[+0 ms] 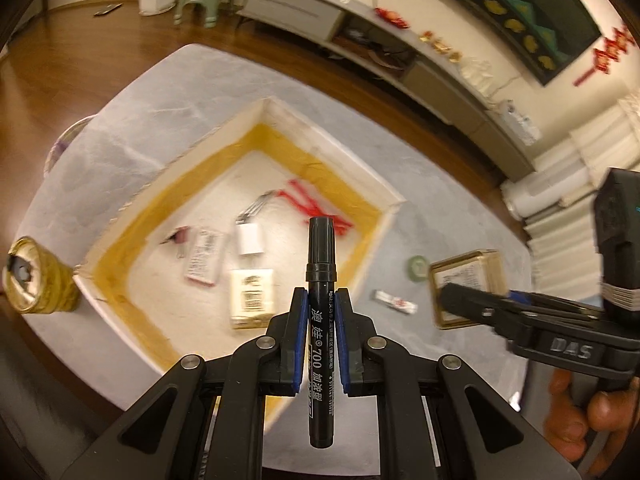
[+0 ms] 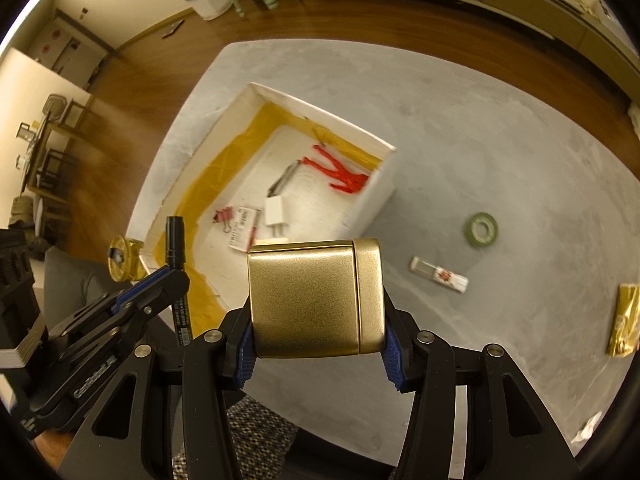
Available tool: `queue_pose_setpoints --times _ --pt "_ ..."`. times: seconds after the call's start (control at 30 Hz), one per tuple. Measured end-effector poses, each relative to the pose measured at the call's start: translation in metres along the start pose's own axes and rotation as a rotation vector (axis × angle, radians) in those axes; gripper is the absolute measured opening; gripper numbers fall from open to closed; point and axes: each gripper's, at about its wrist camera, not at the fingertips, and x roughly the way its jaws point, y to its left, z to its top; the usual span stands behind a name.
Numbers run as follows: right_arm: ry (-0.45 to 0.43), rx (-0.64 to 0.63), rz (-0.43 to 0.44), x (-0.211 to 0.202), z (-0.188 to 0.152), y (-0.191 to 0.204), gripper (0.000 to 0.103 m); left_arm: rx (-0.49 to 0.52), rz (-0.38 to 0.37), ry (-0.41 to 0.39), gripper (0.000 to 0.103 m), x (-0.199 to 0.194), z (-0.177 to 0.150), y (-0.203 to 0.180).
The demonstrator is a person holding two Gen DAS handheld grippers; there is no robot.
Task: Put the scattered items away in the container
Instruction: 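Lift and carry the marker and gold tin with both grippers over the box, then open both grippers to drop the marker and gold tin into the box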
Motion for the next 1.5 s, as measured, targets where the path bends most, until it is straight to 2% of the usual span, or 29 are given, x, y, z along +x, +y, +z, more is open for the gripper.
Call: queue_pose_setpoints --times 0.1,0.3,0.67,1.03,1.5 --pt "0.003 -0.016 0.002 0.007 0.008 0.011 0.054 -0.026 0.049 0.041 0.014 0.009 0.005 0.017" --pt "0.013 -0.046 -0.003 0.024 0.025 0.027 0.054 -0.058 0.097 0.082 0.014 0.025 0.008 0.039" --pt "0.057 -0.087 -0.024 0.067 0.057 0.042 0.054 -0.098 0.136 0.134 0.014 0.052 0.010 0.058" --pt "0.123 -0.104 -0.053 0.114 0.072 0.042 0.054 -0.132 0.145 0.184 0.014 0.075 0.010 0.077" --pt "0.203 -0.094 -0.095 0.153 0.082 0.031 0.055 -0.090 0.200 0.279 0.016 0.102 0.010 0.089"
